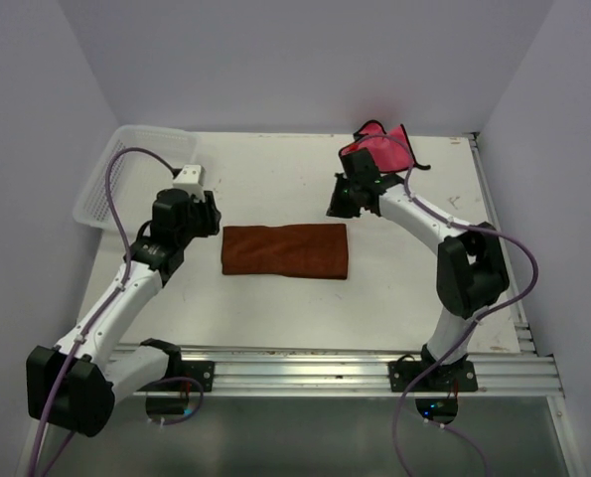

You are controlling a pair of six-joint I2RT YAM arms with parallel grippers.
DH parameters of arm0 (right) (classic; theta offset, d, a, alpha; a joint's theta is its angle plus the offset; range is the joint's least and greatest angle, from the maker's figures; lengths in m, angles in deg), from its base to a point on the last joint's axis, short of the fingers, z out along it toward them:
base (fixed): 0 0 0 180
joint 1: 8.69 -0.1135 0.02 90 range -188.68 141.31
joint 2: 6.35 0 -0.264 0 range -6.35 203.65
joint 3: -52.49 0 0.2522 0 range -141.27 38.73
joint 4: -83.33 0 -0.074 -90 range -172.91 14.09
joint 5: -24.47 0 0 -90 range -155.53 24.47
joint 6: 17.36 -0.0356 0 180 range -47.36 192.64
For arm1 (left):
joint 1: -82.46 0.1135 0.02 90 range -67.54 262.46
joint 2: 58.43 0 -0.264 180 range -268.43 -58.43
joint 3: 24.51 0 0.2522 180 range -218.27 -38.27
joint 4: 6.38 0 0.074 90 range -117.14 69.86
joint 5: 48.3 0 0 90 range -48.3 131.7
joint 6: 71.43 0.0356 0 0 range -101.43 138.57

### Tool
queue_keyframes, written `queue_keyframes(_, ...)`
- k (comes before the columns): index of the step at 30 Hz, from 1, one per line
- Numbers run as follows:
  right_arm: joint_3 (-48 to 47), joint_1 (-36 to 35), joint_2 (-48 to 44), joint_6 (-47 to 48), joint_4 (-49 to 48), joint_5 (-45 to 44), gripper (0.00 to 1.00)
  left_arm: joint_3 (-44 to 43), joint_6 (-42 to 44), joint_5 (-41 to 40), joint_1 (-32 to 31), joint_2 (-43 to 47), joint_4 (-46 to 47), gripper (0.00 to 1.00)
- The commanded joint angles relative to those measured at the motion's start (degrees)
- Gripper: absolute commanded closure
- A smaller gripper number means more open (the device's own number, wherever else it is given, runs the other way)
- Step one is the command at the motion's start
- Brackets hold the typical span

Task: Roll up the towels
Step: Fold the towel

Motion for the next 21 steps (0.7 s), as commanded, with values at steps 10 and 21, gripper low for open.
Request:
queue_keyframes(10, 3.58, 5.26, 5.56, 7.45, -3.73, -1.96, 1.0, -2.27, -10.76, 7.33, -0.81, -15.29, 8.02, 0.8)
queue_keyframes(21, 1.47, 5.7, 11.54, 9.48, -3.82, -1.78, 1.0, -3.85, -12.35, -0.92, -0.99, -32.18, 16.3, 1.0)
